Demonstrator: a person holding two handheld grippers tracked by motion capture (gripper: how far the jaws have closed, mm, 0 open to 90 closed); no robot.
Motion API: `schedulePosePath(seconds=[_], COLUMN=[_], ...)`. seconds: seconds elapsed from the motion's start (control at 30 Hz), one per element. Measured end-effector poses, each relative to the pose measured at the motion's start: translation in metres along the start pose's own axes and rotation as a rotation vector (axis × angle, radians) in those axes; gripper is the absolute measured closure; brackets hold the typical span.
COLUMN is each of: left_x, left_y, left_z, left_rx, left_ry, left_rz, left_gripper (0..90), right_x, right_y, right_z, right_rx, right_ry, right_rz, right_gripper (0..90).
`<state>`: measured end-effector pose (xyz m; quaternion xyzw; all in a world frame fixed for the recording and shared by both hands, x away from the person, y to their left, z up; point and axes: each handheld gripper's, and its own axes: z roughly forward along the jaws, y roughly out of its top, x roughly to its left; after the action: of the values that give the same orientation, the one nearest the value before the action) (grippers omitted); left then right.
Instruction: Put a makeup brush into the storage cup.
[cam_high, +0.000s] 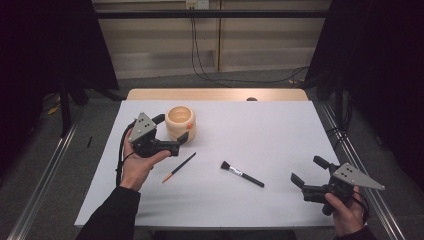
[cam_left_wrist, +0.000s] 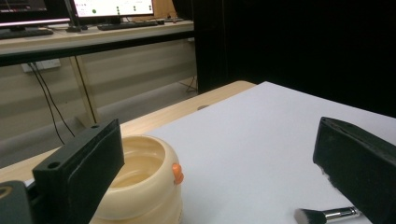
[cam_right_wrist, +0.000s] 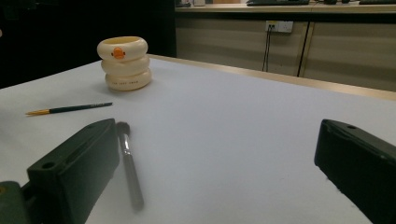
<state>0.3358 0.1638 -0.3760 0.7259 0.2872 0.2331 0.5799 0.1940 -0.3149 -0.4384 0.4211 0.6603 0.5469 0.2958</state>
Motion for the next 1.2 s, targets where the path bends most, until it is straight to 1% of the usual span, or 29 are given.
schedulePosePath(seconds=[0.13, 0.17, 0.2, 0.23, 0.27, 0.3, 0.33, 0.4, 0.43, 0.47, 0.53, 0.57, 0.6, 0.63, 0.67, 0.7, 0.73, 0.77, 0.8, 0.83, 0.87, 0.93, 1.0, 1.03, 1.07, 1.1, 1.13, 1.17, 1.2], left_x=[0.004, 0.003, 0.004, 0.005, 0.006, 0.006, 0.007, 0.01, 0.013, 0.013, 0.016, 0.017, 0.018, 0.02, 0.02, 0.02, 0.021, 0.021, 0.022, 0.021, 0.021, 0.022, 0.022, 0.023, 0.023, 0.022, 0.022, 0.023, 0.022], left_y=[0.003, 0.003, 0.004, 0.006, 0.007, 0.007, 0.009, 0.011, 0.013, 0.013, 0.013, 0.013, 0.013, 0.013, 0.013, 0.013, 0.013, 0.012, 0.012, 0.012, 0.012, 0.012, 0.008, 0.007, 0.007, 0.004, 0.004, 0.002, 0.0], left_z=[0.0, 0.001, 0.002, 0.002, 0.003, 0.003, 0.003, 0.005, 0.007, 0.007, 0.009, 0.011, 0.012, 0.015, 0.016, 0.016, 0.018, 0.019, 0.02, 0.022, 0.022, 0.024, 0.029, 0.031, 0.031, 0.034, 0.034, 0.036, 0.038], left_rx=[0.02, 0.036, 0.066, 0.1, 0.117, 0.117, 0.137, 0.165, 0.227, 0.227, 0.278, 0.326, 0.355, 0.432, 0.454, 0.454, 0.499, 0.504, 0.529, 0.562, 0.562, 0.612, 0.69, 0.738, 0.738, 0.761, 0.761, 0.811, 0.819], left_ry=[-0.021, -0.014, -0.027, -0.039, -0.042, -0.042, -0.024, -0.03, -0.022, -0.022, -0.032, -0.041, -0.042, -0.061, -0.064, -0.064, -0.06, -0.061, -0.067, -0.072, -0.072, -0.086, -0.084, -0.114, -0.114, -0.111, -0.111, -0.134, -0.136], left_rz=[-0.002, -0.003, 0.012, 0.014, 0.017, 0.017, 0.017, 0.002, -0.003, -0.003, -0.005, -0.006, -0.005, -0.01, -0.015, -0.015, -0.015, -0.022, -0.012, -0.022, -0.022, -0.006, 0.0, -0.004, -0.004, -0.008, -0.008, 0.01, -0.006], left_gripper=[1.9, 2.4, 2.5, 3.0, 3.4, 4.0, 5.7, 6.1, 6.6, 6.6, 6.6, 6.6, 6.7, 6.9, 7.4, 8.0, 9.3, 9.3, 9.2, 9.3, 9.3, 9.2, 7.8, 8.1, 9.2, 9.2, 8.9, 8.9, 8.9], right_x=[0.0, 0.0, 0.0, 0.0, 0.0, 0.0, 0.0, 0.0, 0.0, 0.0, 0.0, 0.0, 0.0, 0.0, 0.0, 0.0, 0.0, 0.0, 0.0, 0.0, 0.0, 0.0, 0.0, 0.0, 0.001, 0.0, 0.0, 0.0, 0.0], right_y=[0.0, 0.0, 0.0, 0.0, 0.0, 0.0, 0.0, 0.0, 0.0, 0.0, 0.0, 0.0, 0.0, 0.0, 0.0, 0.0, 0.0, 0.0, 0.0, 0.0, 0.0, 0.0, 0.0, 0.0, 0.0, 0.0, 0.0, 0.0, 0.0], right_z=[0.001, 0.001, 0.0, 0.001, 0.001, 0.0, 0.0, 0.001, 0.001, 0.001, 0.001, 0.001, 0.001, 0.001, 0.0, 0.0, 0.001, 0.001, 0.001, 0.001, 0.001, 0.001, 0.001, 0.001, 0.0, 0.001, 0.001, 0.0, 0.001], right_rx=[-0.003, -0.003, -0.001, -0.001, 0.0, 0.001, 0.0, 0.0, 0.0, -0.001, 0.001, 0.0, 0.002, 0.002, 0.003, 0.003, 0.002, 0.002, 0.002, 0.002, 0.002, 0.002, 0.004, 0.004, 0.004, 0.003, 0.004, 0.004, 0.003], right_ry=[-0.003, -0.002, -0.002, -0.001, 0.001, 0.002, 0.0, 0.0, 0.001, 0.001, 0.003, 0.001, 0.002, 0.003, 0.001, 0.001, 0.003, 0.003, 0.003, 0.003, 0.002, 0.004, 0.001, 0.004, 0.004, 0.004, 0.004, 0.004, 0.005], right_rz=[-0.002, 0.0, -0.001, -0.003, 0.001, -0.004, -0.002, -0.005, -0.002, -0.004, 0.001, -0.001, -0.001, 0.0, 0.0, 0.0, -0.002, -0.002, -0.002, -0.001, -0.002, -0.002, 0.001, 0.0, 0.0, -0.001, -0.001, 0.0, -0.002], right_gripper=[0.0, 0.0, 0.0, 0.0, 0.0, 0.0, 0.0, 0.0, 0.0, 0.0, 0.0, 0.0, 0.0, 0.0, 0.0, 0.0, 0.0, 0.0, 0.0, 0.0, 0.0, 0.0, 0.0, 0.0, 0.0, 0.0, 0.0, 0.0, 0.0])
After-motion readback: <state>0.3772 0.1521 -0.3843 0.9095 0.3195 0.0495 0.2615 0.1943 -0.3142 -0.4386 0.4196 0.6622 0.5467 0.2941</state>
